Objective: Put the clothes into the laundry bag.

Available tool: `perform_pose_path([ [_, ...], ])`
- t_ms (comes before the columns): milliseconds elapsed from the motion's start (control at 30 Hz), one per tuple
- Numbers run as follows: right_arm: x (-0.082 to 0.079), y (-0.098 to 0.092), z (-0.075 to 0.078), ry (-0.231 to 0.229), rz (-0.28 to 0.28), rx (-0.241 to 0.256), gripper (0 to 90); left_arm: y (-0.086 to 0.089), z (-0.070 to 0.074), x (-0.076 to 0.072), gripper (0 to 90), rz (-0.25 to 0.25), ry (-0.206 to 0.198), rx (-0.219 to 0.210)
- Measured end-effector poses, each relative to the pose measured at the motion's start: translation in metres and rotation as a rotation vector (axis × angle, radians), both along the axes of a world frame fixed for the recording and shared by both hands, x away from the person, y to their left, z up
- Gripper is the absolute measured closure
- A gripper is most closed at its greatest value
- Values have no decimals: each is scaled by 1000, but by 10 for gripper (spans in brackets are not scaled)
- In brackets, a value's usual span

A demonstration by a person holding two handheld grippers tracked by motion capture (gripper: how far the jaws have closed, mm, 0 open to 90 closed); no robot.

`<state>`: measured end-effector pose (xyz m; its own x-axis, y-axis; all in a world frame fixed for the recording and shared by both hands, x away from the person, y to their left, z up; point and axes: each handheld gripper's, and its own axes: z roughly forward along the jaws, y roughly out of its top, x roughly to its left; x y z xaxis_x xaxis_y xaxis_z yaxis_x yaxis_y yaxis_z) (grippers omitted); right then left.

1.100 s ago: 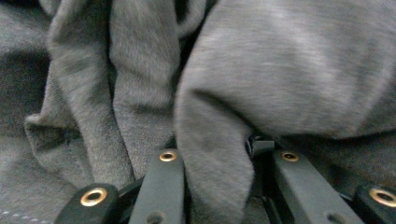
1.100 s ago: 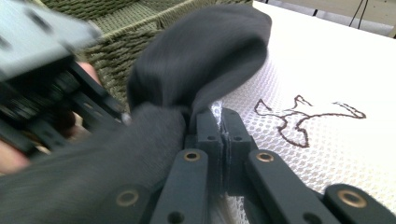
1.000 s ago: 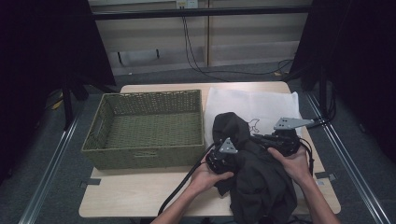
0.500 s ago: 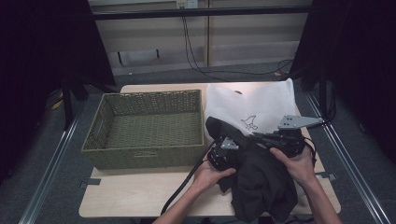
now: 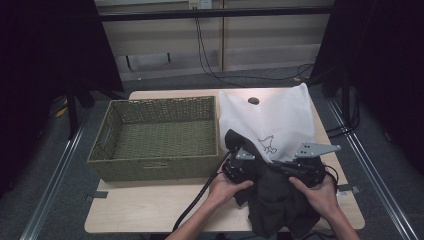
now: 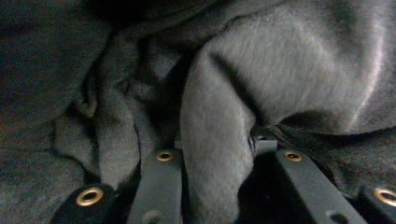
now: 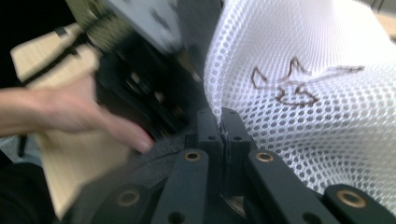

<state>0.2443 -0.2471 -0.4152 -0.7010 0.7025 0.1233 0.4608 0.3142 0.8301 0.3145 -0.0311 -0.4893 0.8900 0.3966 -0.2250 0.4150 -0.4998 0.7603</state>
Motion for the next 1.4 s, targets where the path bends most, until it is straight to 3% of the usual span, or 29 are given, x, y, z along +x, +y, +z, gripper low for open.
perform_pose_path([
  [33,1,-1,-4,5,-5,7,891,3,0,5,705,-43,-45,5],
  [67,1,-2,-9,7,-8,3,891,4,-1,3,696,-40,-34,-16],
  [133,3,-3,-14,9,-13,-26,891,7,0,-1,673,-49,-52,-28],
  [200,6,-9,-18,24,-29,-19,891,13,2,-8,649,-51,-40,-41],
  [367,9,-13,-26,42,-49,-38,891,29,12,-18,582,-74,-38,-53],
  [400,10,-13,-27,42,-52,-36,891,31,15,-20,579,-73,-57,-51],
  [500,11,-13,-29,44,-58,-40,891,41,23,-22,570,-82,-64,-54],
  [600,12,-15,-30,48,-63,-38,891,53,37,-24,568,-100,-84,-94],
  [700,13,-15,-30,49,-64,-36,891,70,57,-25,607,-137,-117,-196],
  [800,13,-15,-30,48,-64,-34,891,79,77,-15,607,-116,-167,-198],
  [900,13,-15,-30,42,-63,-38,891,83,92,-1,549,-81,-193,-216],
  [1067,13,-15,-30,41,-63,-34,891,83,108,20,431,-59,-209,-242],
  [1133,13,-15,-29,39,-63,-34,891,77,111,25,379,-38,-183,-207],
  [1167,13,-15,-29,41,-62,-33,891,73,110,27,375,-43,-194,-182],
  [1200,13,-15,-29,42,-61,-33,890,68,107,27,375,-38,-203,-156],
  [1300,12,-15,-28,38,-61,-31,891,55,95,30,386,-49,-173,-99],
  [1367,12,-15,-27,33,-65,-31,891,48,90,26,551,-63,-188,-60],
  [1400,12,-15,-27,33,-65,-29,891,47,88,23,668,-80,-192,-63],
])
